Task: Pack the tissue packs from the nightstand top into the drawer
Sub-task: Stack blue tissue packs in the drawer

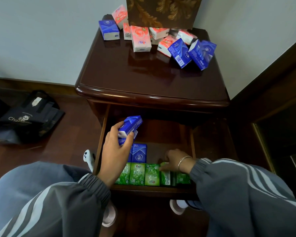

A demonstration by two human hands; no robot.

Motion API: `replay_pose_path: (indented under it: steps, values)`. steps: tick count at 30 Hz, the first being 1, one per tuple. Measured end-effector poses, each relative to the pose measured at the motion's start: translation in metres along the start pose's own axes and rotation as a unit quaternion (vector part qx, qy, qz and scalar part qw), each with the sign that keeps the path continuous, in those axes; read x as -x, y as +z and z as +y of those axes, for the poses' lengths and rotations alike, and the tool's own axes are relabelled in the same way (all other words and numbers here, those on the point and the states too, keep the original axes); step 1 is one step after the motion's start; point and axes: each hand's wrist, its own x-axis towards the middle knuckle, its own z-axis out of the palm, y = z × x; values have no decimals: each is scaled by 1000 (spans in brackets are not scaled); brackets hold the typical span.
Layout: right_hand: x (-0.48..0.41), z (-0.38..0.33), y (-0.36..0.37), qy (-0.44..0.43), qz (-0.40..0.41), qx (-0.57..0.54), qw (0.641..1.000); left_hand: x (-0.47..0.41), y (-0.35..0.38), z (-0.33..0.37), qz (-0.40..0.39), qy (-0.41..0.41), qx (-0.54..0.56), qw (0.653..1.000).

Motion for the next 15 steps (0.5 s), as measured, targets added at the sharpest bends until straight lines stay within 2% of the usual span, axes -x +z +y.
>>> replay_pose_path:
  steps: [4, 10, 15]
  values:
    - [-5, 6, -5, 12, -51, -22, 998, 0, -3, -2, 8, 1, -8, 1000]
    - [2, 17, -12, -46, -77, -58, 994, 1, -2, 3, 4, 8, 3, 1000]
    - [-4, 12, 4, -91, -49, 55, 993, 1, -2, 4, 1, 5, 6, 1000]
